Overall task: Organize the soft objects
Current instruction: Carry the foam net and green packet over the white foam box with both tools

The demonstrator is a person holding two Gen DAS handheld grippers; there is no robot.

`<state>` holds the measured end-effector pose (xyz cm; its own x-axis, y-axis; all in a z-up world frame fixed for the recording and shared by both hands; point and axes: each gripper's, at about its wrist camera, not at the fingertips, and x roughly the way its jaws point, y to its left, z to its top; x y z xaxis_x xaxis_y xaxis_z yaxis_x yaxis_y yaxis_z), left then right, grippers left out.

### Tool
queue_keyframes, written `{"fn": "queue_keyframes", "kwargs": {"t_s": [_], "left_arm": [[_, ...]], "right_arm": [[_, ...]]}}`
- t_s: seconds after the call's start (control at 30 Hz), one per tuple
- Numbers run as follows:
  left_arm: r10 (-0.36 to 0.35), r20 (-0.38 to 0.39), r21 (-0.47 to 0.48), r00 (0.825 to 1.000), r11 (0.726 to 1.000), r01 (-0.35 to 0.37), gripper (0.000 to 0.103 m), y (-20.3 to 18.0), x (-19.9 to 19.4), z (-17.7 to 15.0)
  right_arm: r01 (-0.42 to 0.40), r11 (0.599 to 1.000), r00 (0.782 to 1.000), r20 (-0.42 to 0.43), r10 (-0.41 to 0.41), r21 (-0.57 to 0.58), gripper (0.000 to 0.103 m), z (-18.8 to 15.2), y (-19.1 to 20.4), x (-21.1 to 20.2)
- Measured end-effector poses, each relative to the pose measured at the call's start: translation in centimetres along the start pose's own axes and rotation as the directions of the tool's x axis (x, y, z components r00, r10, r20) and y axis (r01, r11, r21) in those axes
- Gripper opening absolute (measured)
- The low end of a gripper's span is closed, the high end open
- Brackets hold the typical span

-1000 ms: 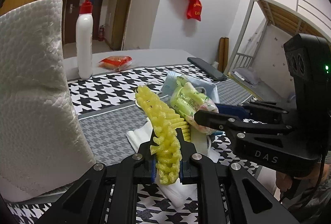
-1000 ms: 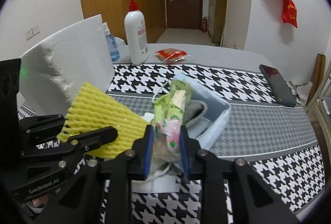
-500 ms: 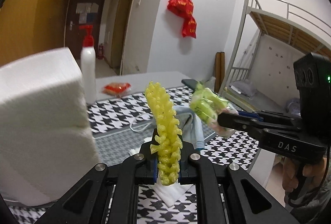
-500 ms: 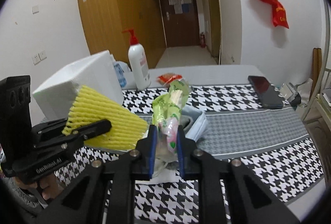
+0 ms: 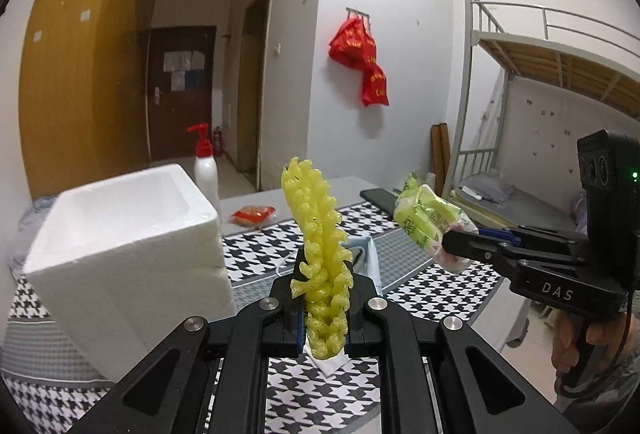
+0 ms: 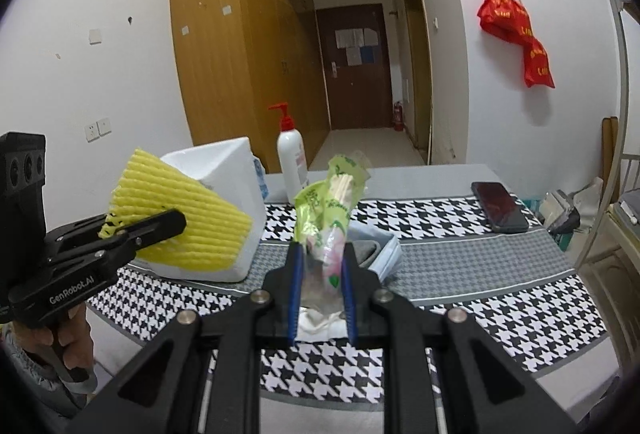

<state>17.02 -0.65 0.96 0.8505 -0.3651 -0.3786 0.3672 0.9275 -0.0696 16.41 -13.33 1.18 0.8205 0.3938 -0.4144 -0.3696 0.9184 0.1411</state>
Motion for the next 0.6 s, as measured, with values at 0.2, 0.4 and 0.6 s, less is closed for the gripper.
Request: {"fn": "queue_keyframes", "kwargs": {"t_s": [0.2,0.4,0.6], "left_arm": [[0.038,0.035,0.010,0.999,0.999,-0.038,0.013,-0.3,-1.8,0.1],[0.094,0.060,0.000,0.994,0.996,-0.094,0.013,0.1,-3.1,-0.1],[0.147,0.087,-0.019,0.985,0.989,-0.146,0.013,0.9,-5.2,-0.3]], "right_arm": [[-0.010,1.000,0.999,0.036,0.011,-0.011,0.022,-0.2,0.7,-1.7],[-0.029,0.999,0.998,0.055,0.031,-0.029,0.022,-0.4,1.8,-2.7],[-0.077,0.995,0.995,0.061,0.081,-0.060,0.022,-0.1,3.3,-2.6]]}}
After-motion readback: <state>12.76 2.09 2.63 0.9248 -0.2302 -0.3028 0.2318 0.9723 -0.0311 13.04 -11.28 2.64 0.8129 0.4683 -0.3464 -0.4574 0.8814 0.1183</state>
